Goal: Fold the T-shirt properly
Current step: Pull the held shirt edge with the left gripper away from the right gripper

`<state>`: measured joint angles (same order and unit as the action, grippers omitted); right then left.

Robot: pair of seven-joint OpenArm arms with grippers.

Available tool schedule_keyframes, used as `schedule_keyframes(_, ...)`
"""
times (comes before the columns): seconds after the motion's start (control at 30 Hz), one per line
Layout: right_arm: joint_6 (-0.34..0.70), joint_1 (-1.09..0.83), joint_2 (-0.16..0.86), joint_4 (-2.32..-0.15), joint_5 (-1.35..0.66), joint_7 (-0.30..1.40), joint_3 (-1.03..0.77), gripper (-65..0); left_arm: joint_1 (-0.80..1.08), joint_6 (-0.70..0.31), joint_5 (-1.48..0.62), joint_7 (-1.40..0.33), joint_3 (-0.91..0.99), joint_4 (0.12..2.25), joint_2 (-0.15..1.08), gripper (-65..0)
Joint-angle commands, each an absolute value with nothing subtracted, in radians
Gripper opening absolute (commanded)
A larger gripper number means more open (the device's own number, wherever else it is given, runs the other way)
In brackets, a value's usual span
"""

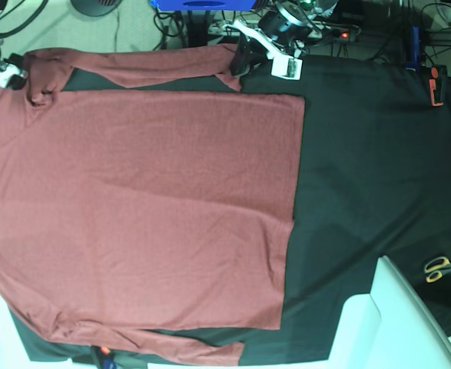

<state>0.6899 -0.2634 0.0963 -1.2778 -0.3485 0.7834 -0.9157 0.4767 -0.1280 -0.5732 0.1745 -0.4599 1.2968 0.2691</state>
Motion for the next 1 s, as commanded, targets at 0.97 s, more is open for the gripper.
schedule_keyframes(0.97, 0.698, -0.171, 0.211, -1.29, -0.358, 0.871, -0.926, -64.5, 0.441, -0.117, -0.57, -0.166, -0.421, 1.713, 0.298, -65.0)
